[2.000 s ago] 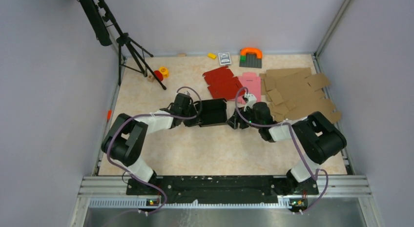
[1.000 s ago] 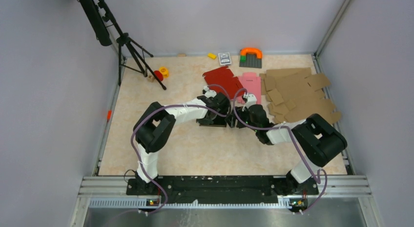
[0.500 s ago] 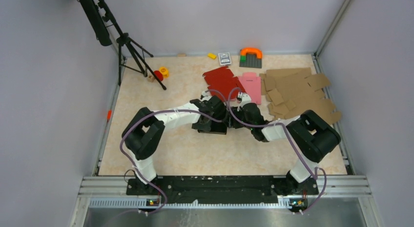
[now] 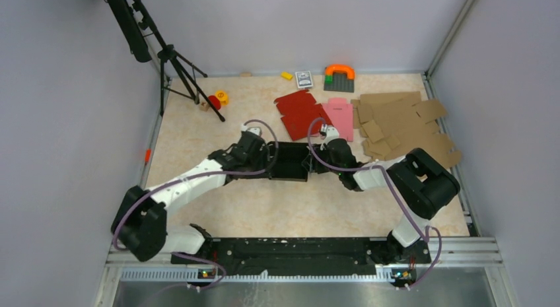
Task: Fold the paper box
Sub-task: Close the paper box at the center of the board.
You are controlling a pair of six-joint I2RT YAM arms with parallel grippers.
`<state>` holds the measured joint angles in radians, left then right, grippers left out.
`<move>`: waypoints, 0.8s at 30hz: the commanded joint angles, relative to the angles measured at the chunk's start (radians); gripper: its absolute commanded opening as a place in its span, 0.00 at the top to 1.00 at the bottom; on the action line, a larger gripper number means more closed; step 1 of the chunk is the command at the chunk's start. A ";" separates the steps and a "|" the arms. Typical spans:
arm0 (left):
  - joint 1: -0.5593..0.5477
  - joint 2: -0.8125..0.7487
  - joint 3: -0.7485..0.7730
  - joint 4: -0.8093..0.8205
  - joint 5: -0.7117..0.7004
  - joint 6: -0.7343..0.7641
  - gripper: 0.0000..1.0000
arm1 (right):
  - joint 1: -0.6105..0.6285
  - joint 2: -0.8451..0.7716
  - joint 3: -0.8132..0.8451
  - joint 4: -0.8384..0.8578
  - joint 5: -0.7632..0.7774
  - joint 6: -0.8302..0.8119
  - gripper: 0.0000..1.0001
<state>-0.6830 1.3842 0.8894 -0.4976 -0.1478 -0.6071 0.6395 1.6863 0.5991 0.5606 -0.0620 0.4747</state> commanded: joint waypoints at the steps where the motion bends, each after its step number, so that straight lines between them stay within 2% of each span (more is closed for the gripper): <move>1: 0.144 -0.167 -0.176 0.226 0.192 -0.054 0.41 | 0.015 0.018 0.032 -0.003 0.002 -0.010 0.59; 5: 0.241 -0.212 -0.275 0.386 0.314 -0.111 0.46 | 0.018 0.019 0.036 -0.005 0.000 -0.013 0.60; 8: 0.318 -0.177 -0.336 0.532 0.451 -0.175 0.51 | 0.019 0.022 0.036 -0.006 -0.001 -0.014 0.60; 11: 0.368 -0.098 -0.376 0.653 0.575 -0.222 0.50 | 0.020 0.025 0.039 -0.007 -0.003 -0.015 0.60; 16: 0.387 0.008 -0.390 0.762 0.627 -0.272 0.57 | 0.020 0.029 0.042 -0.009 -0.003 -0.016 0.61; 22: 0.392 0.119 -0.372 0.853 0.679 -0.305 0.58 | 0.023 0.031 0.045 -0.012 -0.004 -0.016 0.63; 24: 0.392 0.154 -0.365 0.868 0.681 -0.307 0.63 | 0.025 0.033 0.046 -0.011 -0.006 -0.016 0.63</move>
<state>-0.2970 1.4876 0.5030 0.2516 0.4808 -0.8909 0.6460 1.6970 0.6117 0.5533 -0.0631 0.4721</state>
